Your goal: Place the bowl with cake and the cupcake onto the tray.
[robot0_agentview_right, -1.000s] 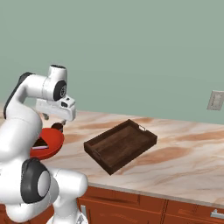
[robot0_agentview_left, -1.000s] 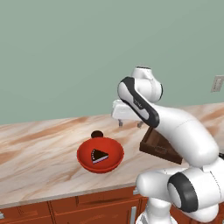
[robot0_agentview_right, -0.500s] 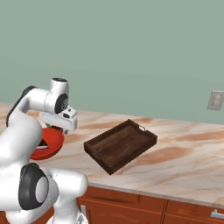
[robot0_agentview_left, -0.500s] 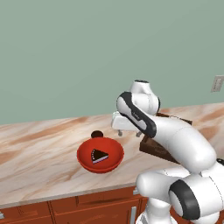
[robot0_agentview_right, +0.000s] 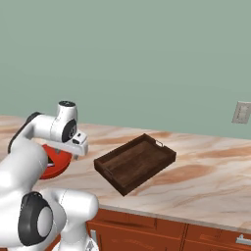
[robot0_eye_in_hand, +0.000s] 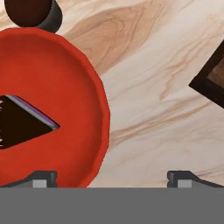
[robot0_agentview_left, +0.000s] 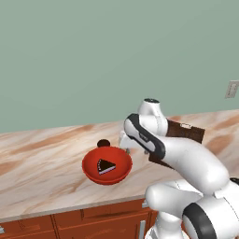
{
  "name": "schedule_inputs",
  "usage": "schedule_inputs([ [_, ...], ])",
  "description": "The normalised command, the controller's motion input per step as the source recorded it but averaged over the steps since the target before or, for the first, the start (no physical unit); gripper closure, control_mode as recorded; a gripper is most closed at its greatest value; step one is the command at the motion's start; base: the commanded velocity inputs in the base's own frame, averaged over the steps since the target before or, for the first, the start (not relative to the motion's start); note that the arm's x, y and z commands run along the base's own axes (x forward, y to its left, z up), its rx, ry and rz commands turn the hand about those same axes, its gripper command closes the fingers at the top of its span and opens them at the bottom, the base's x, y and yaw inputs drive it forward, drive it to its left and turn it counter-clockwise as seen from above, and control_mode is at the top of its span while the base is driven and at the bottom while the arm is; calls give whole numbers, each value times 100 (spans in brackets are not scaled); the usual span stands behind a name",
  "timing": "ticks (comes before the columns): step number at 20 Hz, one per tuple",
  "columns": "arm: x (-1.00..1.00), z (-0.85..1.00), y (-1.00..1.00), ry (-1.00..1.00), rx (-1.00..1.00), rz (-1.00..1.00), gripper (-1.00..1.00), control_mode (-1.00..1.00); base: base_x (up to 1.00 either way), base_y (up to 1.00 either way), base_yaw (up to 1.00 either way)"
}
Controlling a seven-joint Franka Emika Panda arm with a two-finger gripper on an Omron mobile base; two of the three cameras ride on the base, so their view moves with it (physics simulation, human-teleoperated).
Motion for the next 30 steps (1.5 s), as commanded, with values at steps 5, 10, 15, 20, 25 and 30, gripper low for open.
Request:
schedule_inputs([
  [5, 18, -29, 9, -6, 0, 0, -100, -100, 0, 0, 0],
  [10, 19, -23, 15, -3, 0, 0, -100, -100, 0, 0, 0],
  [15, 14, -24, 3, -2, 0, 0, -100, -100, 0, 0, 0],
  [20, 8, -29, 0, -2, 0, 0, -100, -100, 0, 0, 0],
  [25, 5, -24, 1, -3, 0, 0, -100, -100, 0, 0, 0],
  [30, 3, -21, 12, -2, 0, 0, -100, -100, 0, 0, 0],
])
